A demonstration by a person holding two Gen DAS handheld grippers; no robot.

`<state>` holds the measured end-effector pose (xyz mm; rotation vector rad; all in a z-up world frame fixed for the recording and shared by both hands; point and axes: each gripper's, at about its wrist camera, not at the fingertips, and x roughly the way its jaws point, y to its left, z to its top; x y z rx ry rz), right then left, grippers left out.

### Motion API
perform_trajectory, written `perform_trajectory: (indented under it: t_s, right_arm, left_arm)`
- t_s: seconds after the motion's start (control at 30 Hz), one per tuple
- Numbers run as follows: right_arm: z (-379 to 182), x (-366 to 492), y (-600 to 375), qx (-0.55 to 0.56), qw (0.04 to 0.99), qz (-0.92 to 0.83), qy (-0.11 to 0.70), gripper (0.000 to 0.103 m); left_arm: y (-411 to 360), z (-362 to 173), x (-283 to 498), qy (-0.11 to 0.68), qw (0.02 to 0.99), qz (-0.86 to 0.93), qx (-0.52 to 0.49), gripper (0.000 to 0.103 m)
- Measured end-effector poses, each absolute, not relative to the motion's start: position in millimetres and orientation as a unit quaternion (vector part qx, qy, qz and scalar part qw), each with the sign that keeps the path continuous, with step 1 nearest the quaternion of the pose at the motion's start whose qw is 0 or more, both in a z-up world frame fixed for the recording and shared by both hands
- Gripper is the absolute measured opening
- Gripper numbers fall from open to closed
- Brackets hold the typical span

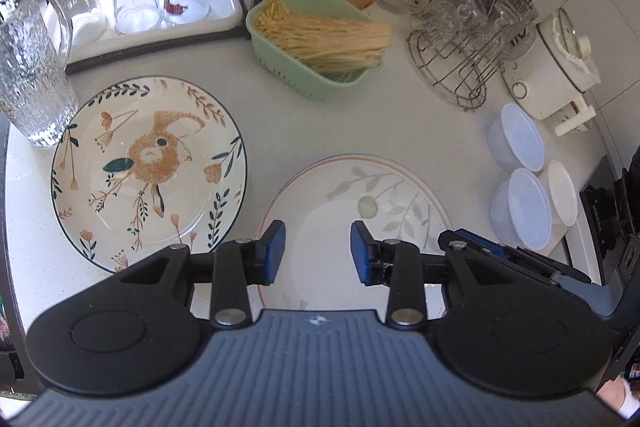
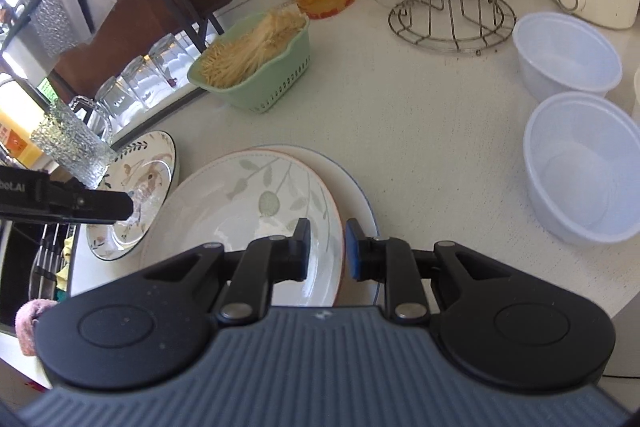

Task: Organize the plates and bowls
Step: 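Open the left gripper and release the leaf-pattern plate on the stack, then move the left gripper to the rim of the bird-pattern plate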

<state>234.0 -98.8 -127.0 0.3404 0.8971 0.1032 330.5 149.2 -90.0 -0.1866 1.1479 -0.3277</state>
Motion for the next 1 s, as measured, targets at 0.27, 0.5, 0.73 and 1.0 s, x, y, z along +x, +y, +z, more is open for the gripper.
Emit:
perform_trajectory:
  t_s: [0.27, 0.5, 0.73, 1.0]
  right_arm:
    - [-85.4, 223.7, -97.3, 0.146, 0.905, 0.063, 0.395, 0.023]
    - [-41.2, 208.1, -94.0, 0.140, 0.921, 0.075, 0.356, 0.023]
    - [-1.7, 193.2, -74.3, 0.132, 0.933, 0.098, 0.321, 0.023]
    - [14.8, 165.2, -47.6, 0.124, 0.934, 0.124, 0.312, 0.021]
  left_arm:
    - [146.3, -56.9, 310.4, 0.501, 0.847, -0.152, -0.092, 0.040]
    - [146.7, -20.8, 279.8, 0.443, 0.883, -0.130, -0.078, 0.040]
    - [160.5, 8.0, 247.8, 0.401, 0.907, -0.111, -0.069, 0.040]
    - [190.7, 13.6, 210.4, 0.388, 0.915, -0.086, -0.073, 0.040]
